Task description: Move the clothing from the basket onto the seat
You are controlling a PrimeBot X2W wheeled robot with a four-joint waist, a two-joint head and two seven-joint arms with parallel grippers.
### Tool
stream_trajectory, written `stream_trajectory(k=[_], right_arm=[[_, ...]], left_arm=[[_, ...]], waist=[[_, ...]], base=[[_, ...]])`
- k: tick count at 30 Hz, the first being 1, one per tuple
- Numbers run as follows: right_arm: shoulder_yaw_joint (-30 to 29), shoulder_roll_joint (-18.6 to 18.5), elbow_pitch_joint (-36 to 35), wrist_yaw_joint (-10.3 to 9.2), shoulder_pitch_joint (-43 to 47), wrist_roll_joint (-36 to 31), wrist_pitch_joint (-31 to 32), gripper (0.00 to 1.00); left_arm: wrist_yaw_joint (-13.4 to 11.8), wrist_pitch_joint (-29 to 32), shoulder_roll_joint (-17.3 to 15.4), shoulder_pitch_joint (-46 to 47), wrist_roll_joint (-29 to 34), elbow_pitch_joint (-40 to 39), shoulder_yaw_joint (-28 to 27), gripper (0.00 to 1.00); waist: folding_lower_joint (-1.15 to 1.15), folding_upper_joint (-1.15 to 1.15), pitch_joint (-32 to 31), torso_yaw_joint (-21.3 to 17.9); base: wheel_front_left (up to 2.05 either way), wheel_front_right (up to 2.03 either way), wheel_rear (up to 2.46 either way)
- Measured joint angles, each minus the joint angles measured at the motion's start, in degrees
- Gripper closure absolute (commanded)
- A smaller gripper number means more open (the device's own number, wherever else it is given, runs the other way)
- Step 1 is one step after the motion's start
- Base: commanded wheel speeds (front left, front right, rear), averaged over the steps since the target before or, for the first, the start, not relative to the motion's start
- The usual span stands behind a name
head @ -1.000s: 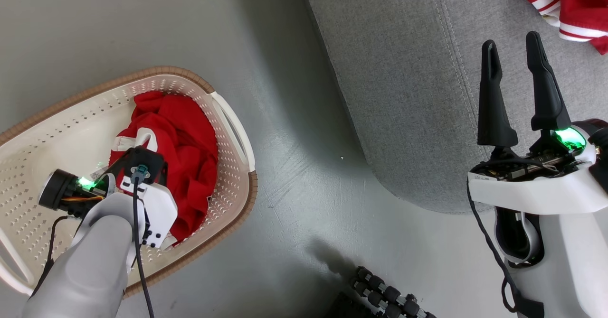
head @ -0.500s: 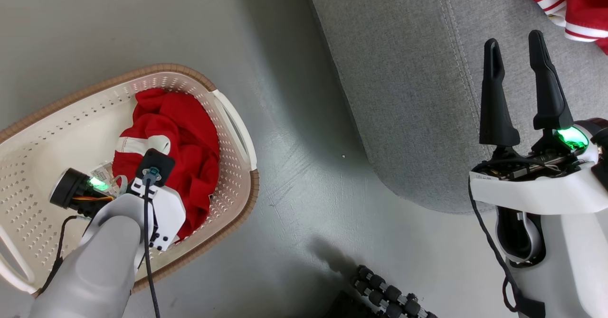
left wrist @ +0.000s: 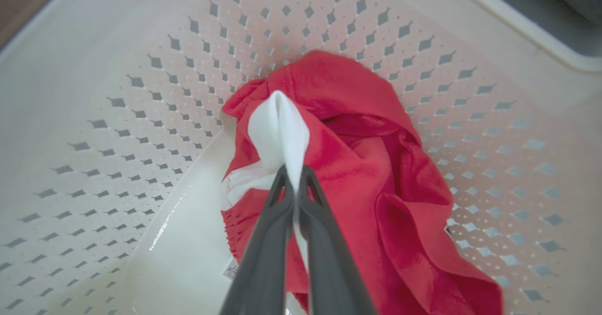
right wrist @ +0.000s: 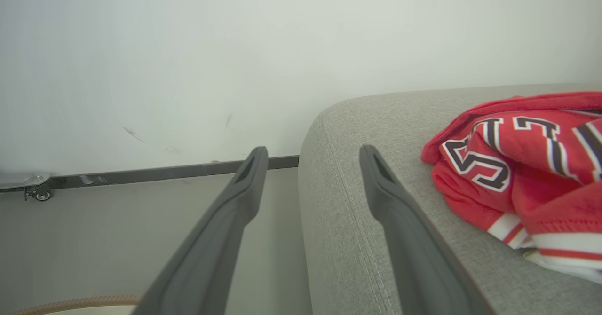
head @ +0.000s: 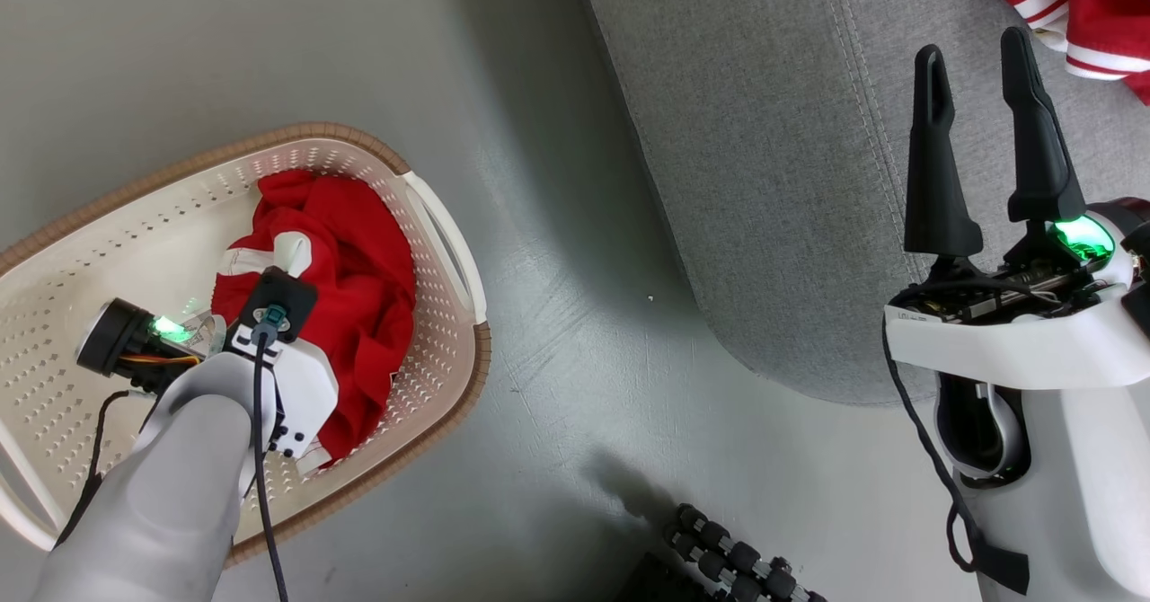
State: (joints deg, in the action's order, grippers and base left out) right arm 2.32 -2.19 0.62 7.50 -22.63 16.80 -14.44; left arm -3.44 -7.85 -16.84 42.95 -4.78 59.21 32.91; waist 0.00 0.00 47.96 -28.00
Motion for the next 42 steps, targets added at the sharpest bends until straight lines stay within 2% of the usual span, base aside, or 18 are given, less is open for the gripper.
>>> stream_trajectory(k=[9,24,42], right_arm=[[0.8,0.0,1.2,0.0,-0.2,0.4,0.0,0.0],[0.1,0.0,3.6,0.0,-1.4,-1.3,0.0,0.0],[-0.3,-0.1,6.0,0.0,-2.4,-6.5,0.0,0.0]], left_arm=[[0.5,-2.3,-0.9,0.3,1.1,-1.0,1.1,1.0],[0.4,-5.3,-0.6,0.4,0.8,-5.4,0.3,1.0],[-2.2,-6.3,1.4,-3.0,-1.9,-15.1,-1.7,1.0]], waist=[[0.0,0.0,-1.0,0.8],[0.0,0.0,-4.6,3.2],[0.0,0.0,-11.0,8.1]], base=[[0.0,0.0,0.0],[0.0,0.0,0.0],[0.0,0.0,0.0]])
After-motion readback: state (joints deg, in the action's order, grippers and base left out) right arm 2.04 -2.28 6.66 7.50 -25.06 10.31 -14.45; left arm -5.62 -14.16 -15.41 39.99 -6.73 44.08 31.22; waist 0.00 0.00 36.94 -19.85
